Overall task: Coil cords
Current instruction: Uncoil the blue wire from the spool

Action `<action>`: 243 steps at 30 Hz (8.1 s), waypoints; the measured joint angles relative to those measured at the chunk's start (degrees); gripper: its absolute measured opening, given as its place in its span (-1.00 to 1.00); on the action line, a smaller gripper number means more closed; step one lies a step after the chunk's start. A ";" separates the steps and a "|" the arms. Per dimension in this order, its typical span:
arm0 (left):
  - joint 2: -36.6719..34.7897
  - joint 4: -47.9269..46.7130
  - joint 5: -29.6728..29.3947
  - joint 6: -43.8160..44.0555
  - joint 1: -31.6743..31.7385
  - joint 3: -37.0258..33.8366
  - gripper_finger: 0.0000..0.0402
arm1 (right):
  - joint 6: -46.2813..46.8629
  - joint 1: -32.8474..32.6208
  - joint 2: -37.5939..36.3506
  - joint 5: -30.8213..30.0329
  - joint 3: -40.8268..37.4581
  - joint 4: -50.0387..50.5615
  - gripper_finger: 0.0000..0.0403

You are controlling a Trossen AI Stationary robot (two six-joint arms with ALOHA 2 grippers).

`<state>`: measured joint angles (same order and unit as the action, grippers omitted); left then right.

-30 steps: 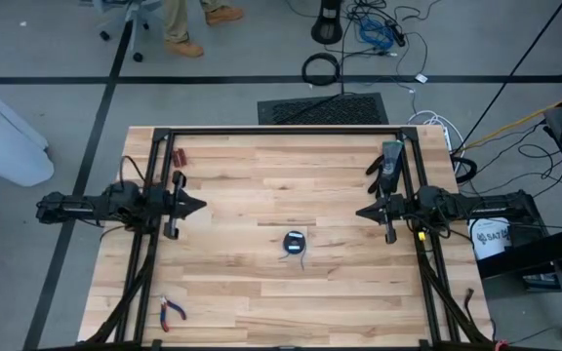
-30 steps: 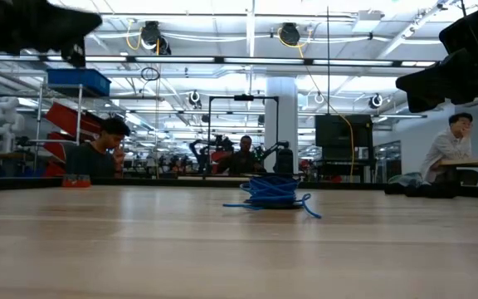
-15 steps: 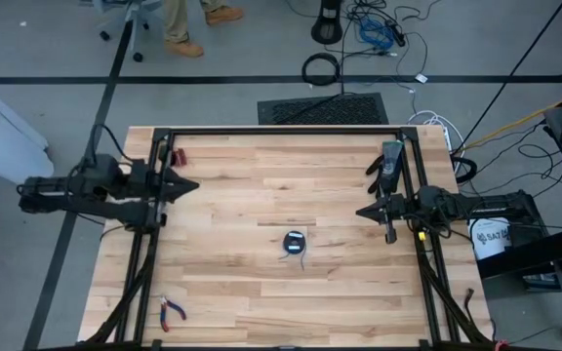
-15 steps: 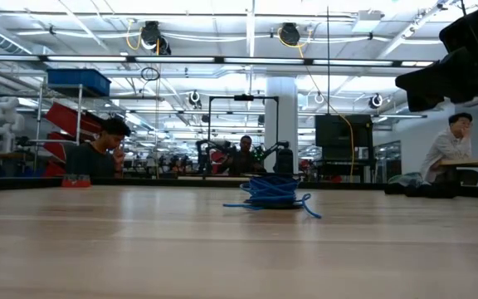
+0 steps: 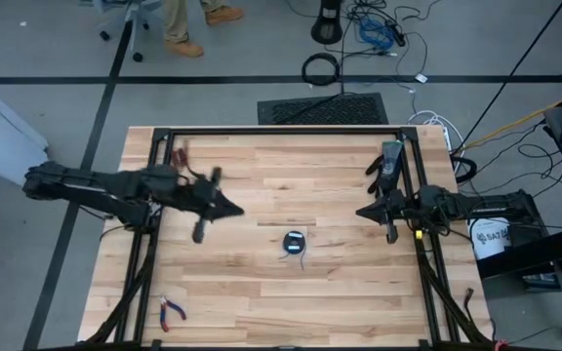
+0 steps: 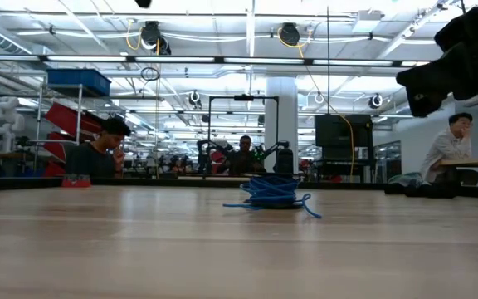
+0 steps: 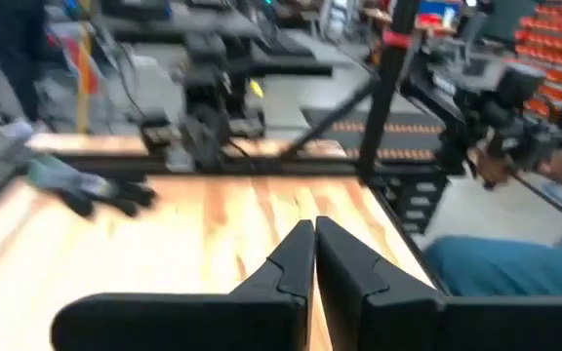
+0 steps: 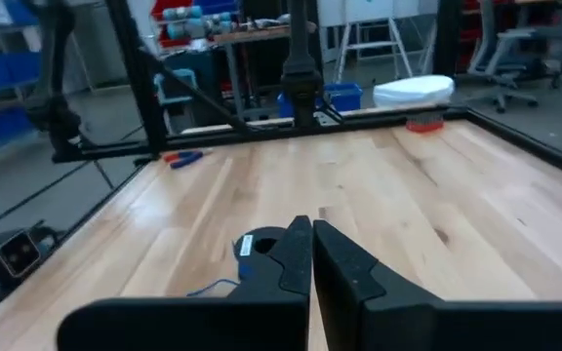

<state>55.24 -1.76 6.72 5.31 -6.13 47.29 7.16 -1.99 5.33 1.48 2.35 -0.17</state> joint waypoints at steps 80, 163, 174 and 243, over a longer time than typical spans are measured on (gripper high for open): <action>40.69 3.54 -33.13 -12.62 -17.87 13.56 -0.90 | 15.28 -30.00 80.75 -27.10 38.47 4.38 -1.00; 55.11 4.06 -41.81 -45.30 -13.97 13.51 0.26 | 16.17 -31.86 80.84 -28.74 38.49 4.62 -1.00; 55.15 4.29 -42.41 -48.18 -12.72 13.51 0.20 | 15.98 -31.86 80.84 -28.72 38.47 4.62 -1.00; 52.69 10.58 -49.60 -40.07 -17.83 16.95 -0.98 | 16.36 -32.92 80.03 -37.46 49.90 19.56 -1.00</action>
<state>107.93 8.82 -42.88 -34.76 -23.96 64.24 23.52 -34.90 85.36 -35.99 52.25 19.39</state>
